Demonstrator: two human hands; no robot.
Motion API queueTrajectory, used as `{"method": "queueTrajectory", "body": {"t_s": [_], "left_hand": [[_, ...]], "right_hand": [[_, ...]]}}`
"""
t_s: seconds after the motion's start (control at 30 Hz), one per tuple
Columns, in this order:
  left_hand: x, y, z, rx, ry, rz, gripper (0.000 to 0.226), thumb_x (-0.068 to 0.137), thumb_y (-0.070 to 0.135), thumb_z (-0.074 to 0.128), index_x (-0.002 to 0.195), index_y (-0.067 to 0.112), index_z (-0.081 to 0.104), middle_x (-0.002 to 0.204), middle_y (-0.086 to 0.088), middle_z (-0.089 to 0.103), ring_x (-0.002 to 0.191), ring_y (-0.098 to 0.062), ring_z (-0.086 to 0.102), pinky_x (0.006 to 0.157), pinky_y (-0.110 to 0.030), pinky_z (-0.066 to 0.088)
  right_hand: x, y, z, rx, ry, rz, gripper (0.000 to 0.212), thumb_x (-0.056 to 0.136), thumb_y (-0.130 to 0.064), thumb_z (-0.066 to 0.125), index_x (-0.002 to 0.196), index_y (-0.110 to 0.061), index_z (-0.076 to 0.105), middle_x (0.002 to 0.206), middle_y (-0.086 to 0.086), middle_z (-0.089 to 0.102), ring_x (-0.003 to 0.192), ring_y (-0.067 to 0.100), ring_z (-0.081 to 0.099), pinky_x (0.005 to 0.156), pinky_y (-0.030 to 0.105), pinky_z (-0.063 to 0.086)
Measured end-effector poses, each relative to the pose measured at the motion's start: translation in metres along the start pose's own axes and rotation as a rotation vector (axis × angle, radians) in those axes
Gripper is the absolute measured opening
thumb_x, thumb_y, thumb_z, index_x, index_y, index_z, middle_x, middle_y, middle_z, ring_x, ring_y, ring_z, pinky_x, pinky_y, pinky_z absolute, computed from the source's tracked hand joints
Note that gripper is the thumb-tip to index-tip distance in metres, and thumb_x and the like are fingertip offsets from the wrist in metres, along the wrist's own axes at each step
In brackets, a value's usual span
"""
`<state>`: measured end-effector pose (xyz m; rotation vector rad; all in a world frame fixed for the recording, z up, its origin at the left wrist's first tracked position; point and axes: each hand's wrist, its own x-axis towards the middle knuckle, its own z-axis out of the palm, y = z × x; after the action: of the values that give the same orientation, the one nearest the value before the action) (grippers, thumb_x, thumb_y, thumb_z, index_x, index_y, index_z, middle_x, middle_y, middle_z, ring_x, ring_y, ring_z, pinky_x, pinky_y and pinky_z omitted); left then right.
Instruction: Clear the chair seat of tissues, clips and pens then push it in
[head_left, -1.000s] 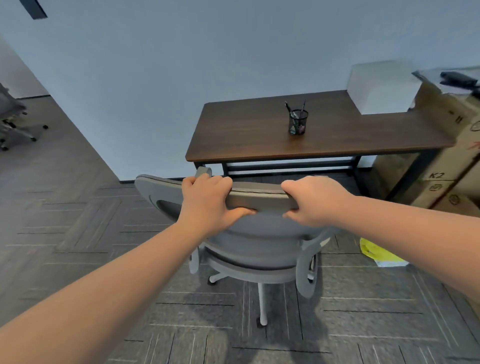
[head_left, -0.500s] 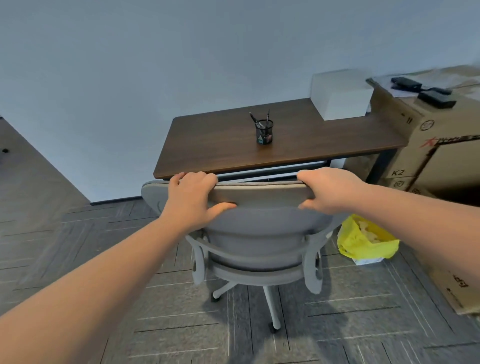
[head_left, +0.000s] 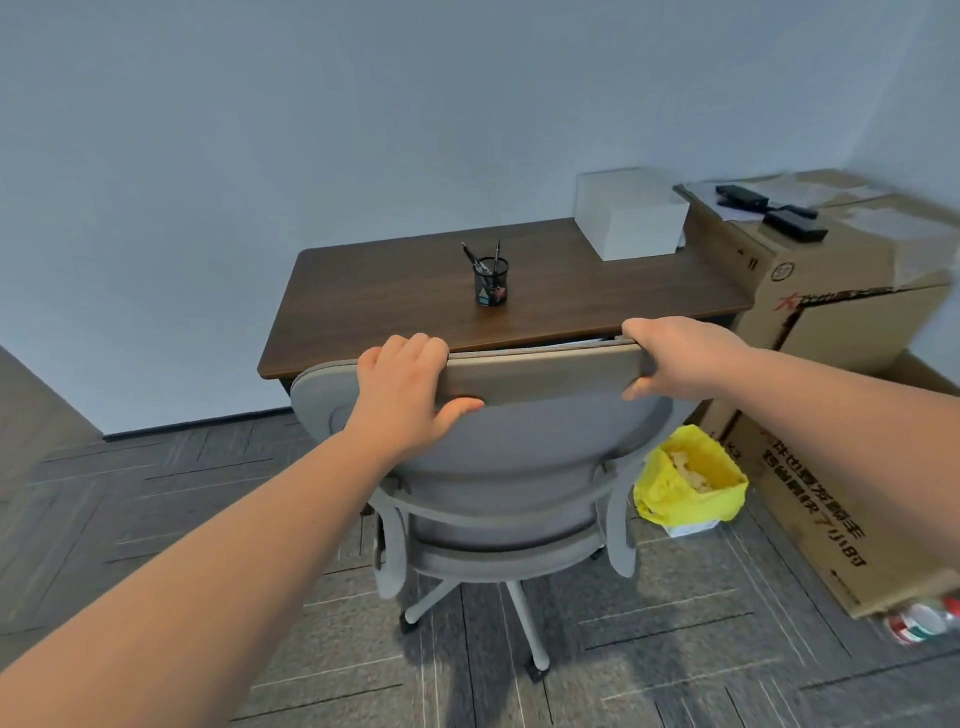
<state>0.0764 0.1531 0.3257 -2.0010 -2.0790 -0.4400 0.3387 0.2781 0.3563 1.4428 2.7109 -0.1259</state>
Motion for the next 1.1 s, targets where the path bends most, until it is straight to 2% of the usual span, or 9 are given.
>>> {"method": "queueTrajectory", "body": {"t_s": [0.17, 0.33, 0.53, 0.7, 1.1], "left_hand": [[0.006, 0.006, 0.001, 0.017, -0.040, -0.019, 0.053, 0.079, 0.058, 0.059, 0.105, 0.013, 0.051, 0.107, -0.003, 0.055, 0.100, -0.026, 0.048, 0.089, -0.039, 0.034], [0.017, 0.020, -0.001, 0.053, -0.087, -0.055, 0.053, 0.080, 0.059, 0.058, 0.106, 0.014, 0.049, 0.109, -0.003, 0.054, 0.101, -0.025, 0.047, 0.090, -0.039, 0.035], [0.038, 0.047, 0.008, 0.084, -0.123, -0.107, 0.052, 0.081, 0.058, 0.057, 0.108, 0.015, 0.048, 0.111, -0.003, 0.053, 0.102, -0.024, 0.047, 0.091, -0.039, 0.036], [0.042, 0.053, 0.011, 0.082, -0.108, -0.128, 0.051, 0.080, 0.057, 0.060, 0.104, 0.014, 0.048, 0.109, -0.004, 0.054, 0.101, -0.025, 0.047, 0.090, -0.041, 0.036], [0.039, 0.059, 0.008, 0.094, -0.103, -0.139, 0.051, 0.080, 0.057, 0.060, 0.105, 0.014, 0.048, 0.108, -0.005, 0.055, 0.099, -0.025, 0.049, 0.091, -0.041, 0.038]], "right_hand": [[0.003, 0.005, -0.002, 0.022, 0.002, 0.011, 0.048, 0.074, -0.036, 0.079, 0.071, -0.029, 0.032, 0.076, -0.007, 0.046, 0.082, 0.023, 0.049, 0.061, 0.032, 0.036], [0.013, 0.025, 0.001, 0.009, 0.043, -0.010, 0.044, 0.074, -0.039, 0.078, 0.086, -0.021, 0.040, 0.082, -0.003, 0.051, 0.082, 0.023, 0.052, 0.064, 0.035, 0.042], [0.025, 0.056, -0.002, -0.012, 0.068, -0.009, 0.047, 0.075, -0.038, 0.078, 0.095, -0.016, 0.041, 0.091, 0.002, 0.054, 0.084, 0.024, 0.048, 0.069, 0.040, 0.046], [0.031, 0.067, -0.003, -0.055, 0.058, -0.061, 0.047, 0.077, -0.040, 0.075, 0.094, -0.017, 0.038, 0.087, 0.002, 0.050, 0.082, 0.024, 0.046, 0.067, 0.039, 0.040], [0.024, 0.064, -0.002, -0.071, 0.083, -0.057, 0.048, 0.080, -0.038, 0.074, 0.093, -0.018, 0.032, 0.090, 0.003, 0.049, 0.083, 0.024, 0.046, 0.067, 0.038, 0.038]]}}
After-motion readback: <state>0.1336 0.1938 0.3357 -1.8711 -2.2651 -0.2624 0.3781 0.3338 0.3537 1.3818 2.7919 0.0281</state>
